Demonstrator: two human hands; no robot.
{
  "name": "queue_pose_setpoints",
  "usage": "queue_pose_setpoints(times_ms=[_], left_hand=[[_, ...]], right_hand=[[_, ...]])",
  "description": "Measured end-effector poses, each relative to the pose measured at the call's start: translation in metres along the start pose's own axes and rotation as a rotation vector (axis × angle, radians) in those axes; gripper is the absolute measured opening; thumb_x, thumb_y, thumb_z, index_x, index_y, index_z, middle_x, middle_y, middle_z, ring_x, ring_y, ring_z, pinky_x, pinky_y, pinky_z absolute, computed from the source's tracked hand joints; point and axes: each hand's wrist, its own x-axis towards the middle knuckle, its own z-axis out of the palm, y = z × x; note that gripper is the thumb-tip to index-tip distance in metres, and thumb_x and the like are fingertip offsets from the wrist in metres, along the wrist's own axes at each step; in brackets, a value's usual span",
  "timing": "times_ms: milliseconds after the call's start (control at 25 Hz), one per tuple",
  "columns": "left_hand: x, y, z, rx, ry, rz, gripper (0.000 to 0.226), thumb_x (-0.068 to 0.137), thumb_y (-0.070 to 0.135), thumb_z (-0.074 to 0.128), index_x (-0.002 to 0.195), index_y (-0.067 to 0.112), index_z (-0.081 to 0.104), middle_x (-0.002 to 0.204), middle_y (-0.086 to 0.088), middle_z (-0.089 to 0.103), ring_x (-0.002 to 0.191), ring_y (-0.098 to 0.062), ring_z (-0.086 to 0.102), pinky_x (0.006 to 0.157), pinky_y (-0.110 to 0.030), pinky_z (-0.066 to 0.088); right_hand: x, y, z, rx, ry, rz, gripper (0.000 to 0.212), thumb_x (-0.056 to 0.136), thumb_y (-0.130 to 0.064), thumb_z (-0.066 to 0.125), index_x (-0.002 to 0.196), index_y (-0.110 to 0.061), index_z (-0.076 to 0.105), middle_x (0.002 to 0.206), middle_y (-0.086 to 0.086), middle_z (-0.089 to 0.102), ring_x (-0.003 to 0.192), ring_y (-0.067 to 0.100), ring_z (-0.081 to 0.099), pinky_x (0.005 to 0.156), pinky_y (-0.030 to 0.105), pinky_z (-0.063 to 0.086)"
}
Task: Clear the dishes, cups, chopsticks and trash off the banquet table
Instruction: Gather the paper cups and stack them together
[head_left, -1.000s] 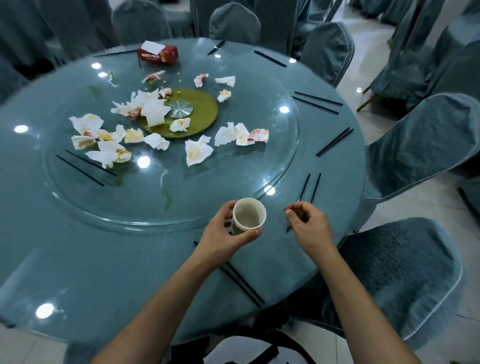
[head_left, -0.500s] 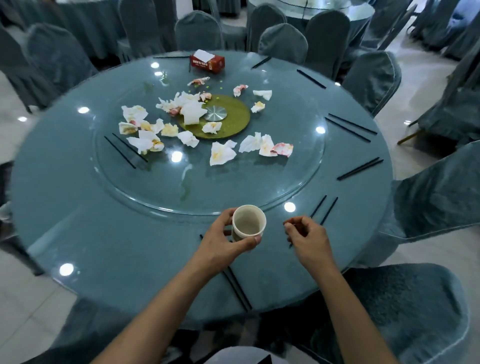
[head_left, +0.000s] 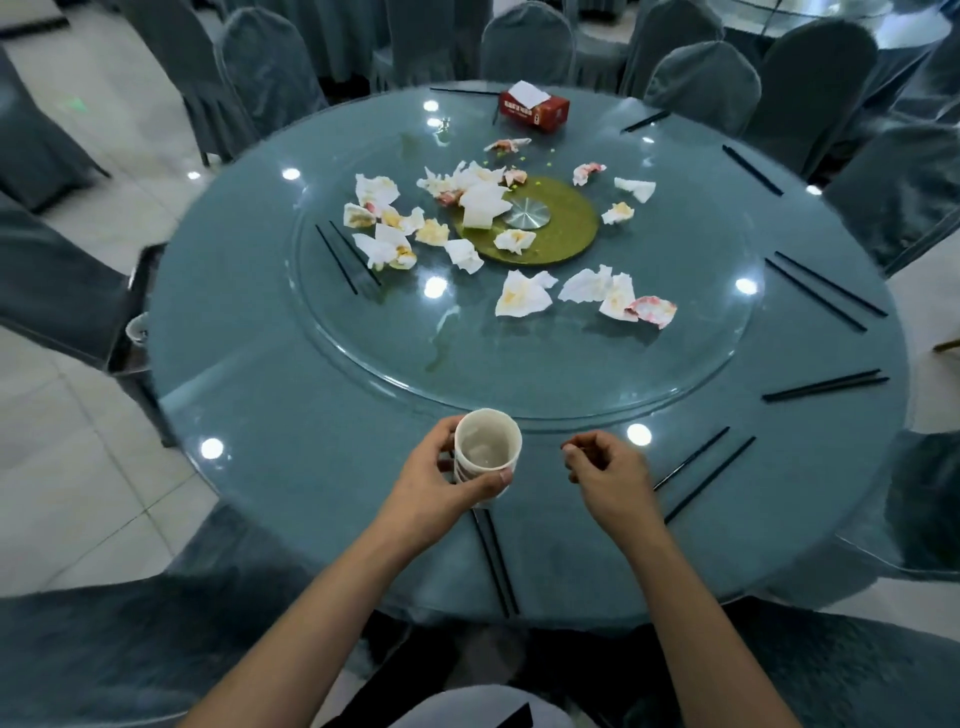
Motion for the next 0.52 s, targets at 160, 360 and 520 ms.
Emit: queue_pose_setpoints(times_ms=[160,360,520], left_hand=[[0.025,-0.002,-0.026,-0.01,0.027,-0.027,0.056,0.067,0.04,0.089,0.116,0.042,0.061,0.107,0.026,0.068,0.096,0.004,0.064,0.074,-0.009,0.049],[0.07,-0.007,-0.063,-0.006,0.026,-0.029,0.057,0.063,0.049,0.087,0.113,0.048,0.059,0.109,0.026,0.067,0.101,0.0,0.065,0.081,-0.022,0.055],[0.1,-0.016,-0.094,0.005,0.019,-0.026,0.055,0.07,0.039,0.09,0.115,0.046,0.06,0.111,0.023,0.068,0.102,0.0,0.064,0.084,-0.024,0.054]], right_hand=[[0.027,-0.011,0.027,-0.015,-0.022,0.015,0.016,0.093,-0.014,0.069,0.082,-0.026,0.068,0.08,0.002,0.072,0.082,0.028,0.07,0.085,0.047,0.059],[0.063,-0.023,0.066,-0.065,-0.03,0.048,0.016,0.093,-0.016,0.069,0.081,-0.027,0.067,0.079,-0.001,0.071,0.08,0.023,0.07,0.079,0.036,0.056],[0.092,-0.029,0.094,-0.168,-0.02,0.076,0.016,0.092,-0.019,0.069,0.08,-0.03,0.066,0.08,-0.009,0.07,0.079,0.014,0.066,0.073,0.024,0.053]])
